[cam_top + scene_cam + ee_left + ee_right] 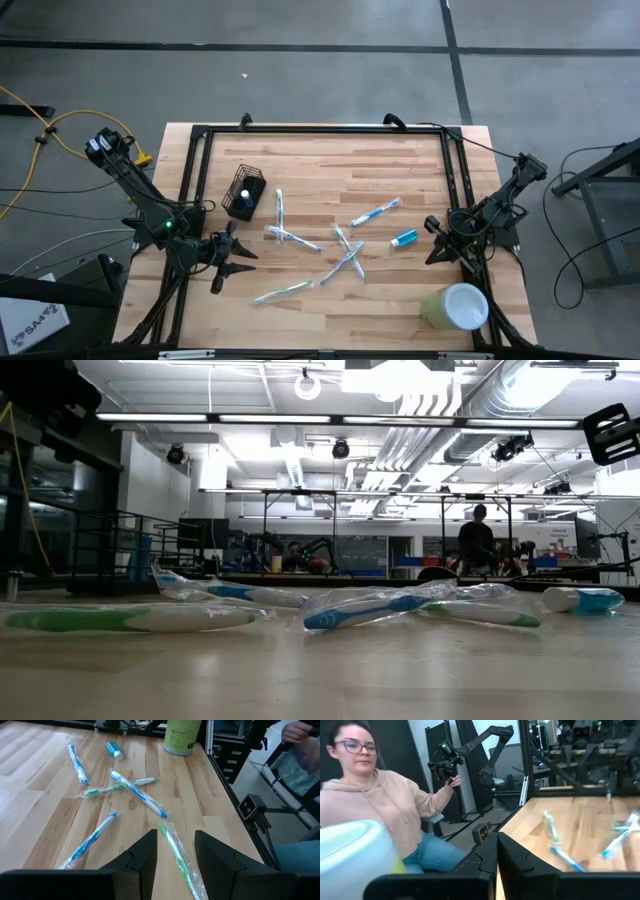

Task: Pick & Place toothbrushing station
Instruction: Put the blue mouthwash into the black wire organizer

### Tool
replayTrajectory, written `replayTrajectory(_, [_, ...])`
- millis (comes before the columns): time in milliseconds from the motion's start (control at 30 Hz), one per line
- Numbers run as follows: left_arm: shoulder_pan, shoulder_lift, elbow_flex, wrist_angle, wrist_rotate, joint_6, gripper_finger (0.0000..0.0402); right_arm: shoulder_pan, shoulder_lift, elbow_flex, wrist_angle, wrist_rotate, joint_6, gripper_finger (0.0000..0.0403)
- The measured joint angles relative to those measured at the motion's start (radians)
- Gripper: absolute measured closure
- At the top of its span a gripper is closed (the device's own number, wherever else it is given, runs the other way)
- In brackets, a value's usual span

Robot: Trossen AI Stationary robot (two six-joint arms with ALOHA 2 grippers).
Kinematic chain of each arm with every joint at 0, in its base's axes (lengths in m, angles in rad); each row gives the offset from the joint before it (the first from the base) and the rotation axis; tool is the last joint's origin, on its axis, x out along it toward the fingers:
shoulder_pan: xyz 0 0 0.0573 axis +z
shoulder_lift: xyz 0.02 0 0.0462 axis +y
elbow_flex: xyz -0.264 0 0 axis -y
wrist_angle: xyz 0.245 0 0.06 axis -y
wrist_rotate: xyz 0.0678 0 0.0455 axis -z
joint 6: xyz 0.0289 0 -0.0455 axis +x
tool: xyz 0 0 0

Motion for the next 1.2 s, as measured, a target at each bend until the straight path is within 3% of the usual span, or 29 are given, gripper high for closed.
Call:
replayTrajectory(233, [0.0, 0.0, 0.0, 0.0, -0.006, 0.0, 0.0275, 0.0, 0.0, 0.0, 0.012, 0.001, 0.01, 0.0401])
replayTrajectory(567, [0.0, 0.0, 0.0, 0.031, -0.108, 0.0, 0.0275, 0.0, 0.0, 0.0, 0.019, 0.011, 0.017, 0.0401])
replayTrajectory(933, [0.003, 0.0, 0.0, 0.046, -0.071, 0.0, 0.0275, 0.0, 0.0, 0.0, 0.041, 0.238, 0.039, 0.0372])
replayTrajectory(1200, [0.003, 0.0, 0.0, 0.046, -0.07, 0.0, 0.0275, 0.0, 0.017, 0.029, 0.052, 0.308, 0.003, 0.0333])
